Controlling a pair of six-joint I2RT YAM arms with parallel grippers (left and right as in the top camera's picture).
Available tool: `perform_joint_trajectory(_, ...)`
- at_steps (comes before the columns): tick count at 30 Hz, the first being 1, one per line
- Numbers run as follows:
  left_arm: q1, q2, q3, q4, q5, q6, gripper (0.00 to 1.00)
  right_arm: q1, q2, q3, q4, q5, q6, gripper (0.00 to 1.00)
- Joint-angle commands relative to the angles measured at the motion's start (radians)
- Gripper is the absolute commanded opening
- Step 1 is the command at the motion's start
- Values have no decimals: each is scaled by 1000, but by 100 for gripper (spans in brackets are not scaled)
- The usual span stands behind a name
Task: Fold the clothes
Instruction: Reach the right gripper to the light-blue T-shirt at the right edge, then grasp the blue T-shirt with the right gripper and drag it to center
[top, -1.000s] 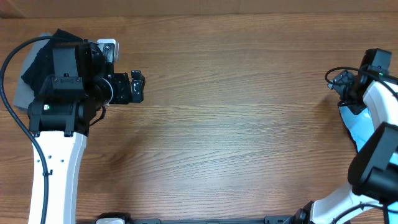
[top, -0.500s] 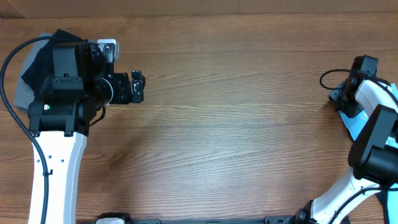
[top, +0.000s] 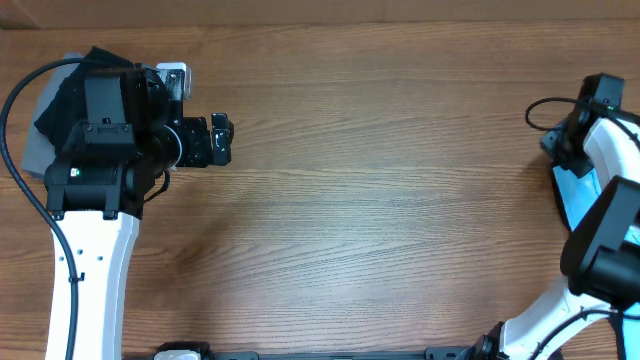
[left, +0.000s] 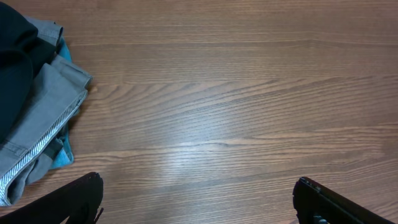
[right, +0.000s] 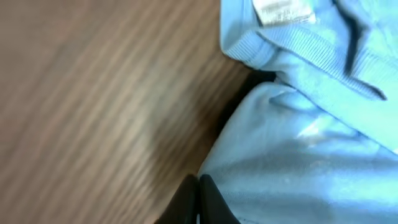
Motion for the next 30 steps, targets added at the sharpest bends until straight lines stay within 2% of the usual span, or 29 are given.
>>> perform_joint_trajectory(1,-8,2,27,4,15,-14,100,5,-95,38,-2,-124,-11,4)
perform_joint_trajectory(9,-8,2,27,4,16,-14,100,91,-175,42,-5,-434,-121,4)
perform_joint_trajectory(15,-8,2,27,2,16,-14,100,186,-273,46,12,-356,-162,4)
perform_joint_trajectory(21,-8,2,27,1,16,-14,100,145,-324,61,10,-209,-162,4)
perform_joint_trajectory(26,-8,2,27,2,16,-13,100,82,-335,115,-48,-305,-164,4)
perform_joint_trajectory(30,-8,2,27,1,16,-14,100,84,-360,218,-119,-320,-169,4)
